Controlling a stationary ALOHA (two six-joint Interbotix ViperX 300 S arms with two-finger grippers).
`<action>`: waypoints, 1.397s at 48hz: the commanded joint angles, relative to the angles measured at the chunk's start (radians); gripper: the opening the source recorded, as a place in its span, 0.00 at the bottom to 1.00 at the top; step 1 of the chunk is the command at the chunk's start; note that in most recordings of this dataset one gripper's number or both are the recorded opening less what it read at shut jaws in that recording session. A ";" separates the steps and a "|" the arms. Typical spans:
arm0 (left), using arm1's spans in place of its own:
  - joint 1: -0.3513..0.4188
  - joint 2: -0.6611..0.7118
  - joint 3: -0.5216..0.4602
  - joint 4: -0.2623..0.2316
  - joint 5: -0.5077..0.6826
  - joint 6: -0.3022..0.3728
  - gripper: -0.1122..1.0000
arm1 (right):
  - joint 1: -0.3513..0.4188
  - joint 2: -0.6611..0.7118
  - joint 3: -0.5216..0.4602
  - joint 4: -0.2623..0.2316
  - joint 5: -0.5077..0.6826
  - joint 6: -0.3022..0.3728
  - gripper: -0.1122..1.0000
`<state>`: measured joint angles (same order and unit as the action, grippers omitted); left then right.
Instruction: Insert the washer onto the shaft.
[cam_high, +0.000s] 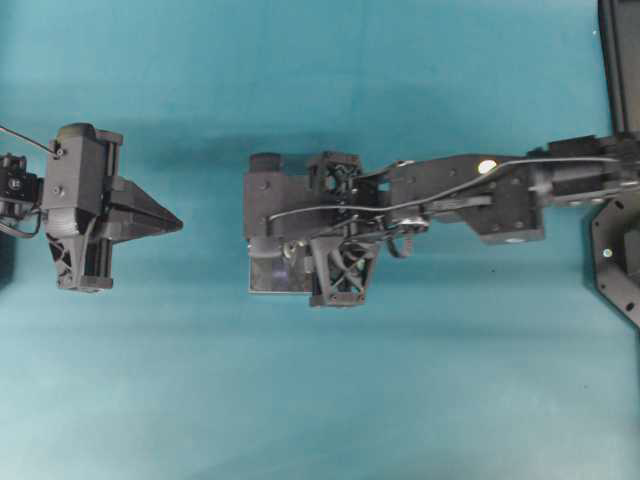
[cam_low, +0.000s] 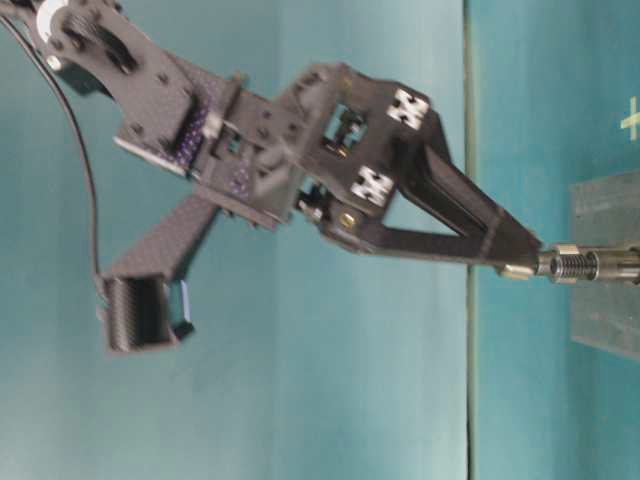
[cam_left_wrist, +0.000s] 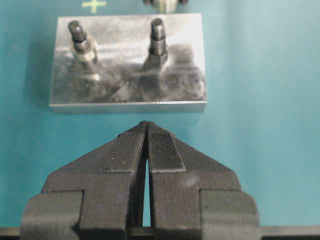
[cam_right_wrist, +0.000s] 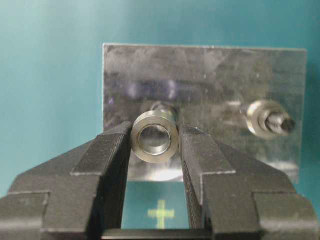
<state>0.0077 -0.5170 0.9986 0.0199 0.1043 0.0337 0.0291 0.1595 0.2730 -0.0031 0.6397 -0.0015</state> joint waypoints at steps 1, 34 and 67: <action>0.000 -0.008 -0.025 0.003 -0.008 0.000 0.10 | -0.003 -0.008 -0.034 -0.002 -0.003 -0.012 0.39; 0.000 -0.011 -0.023 0.002 -0.008 0.000 0.10 | -0.021 0.051 -0.055 -0.008 0.037 -0.020 0.39; -0.002 -0.011 -0.020 0.002 -0.008 0.000 0.10 | -0.031 0.077 -0.057 -0.005 0.052 -0.011 0.88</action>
<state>0.0077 -0.5200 0.9986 0.0199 0.1043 0.0337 -0.0031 0.2531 0.2362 -0.0092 0.6964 -0.0107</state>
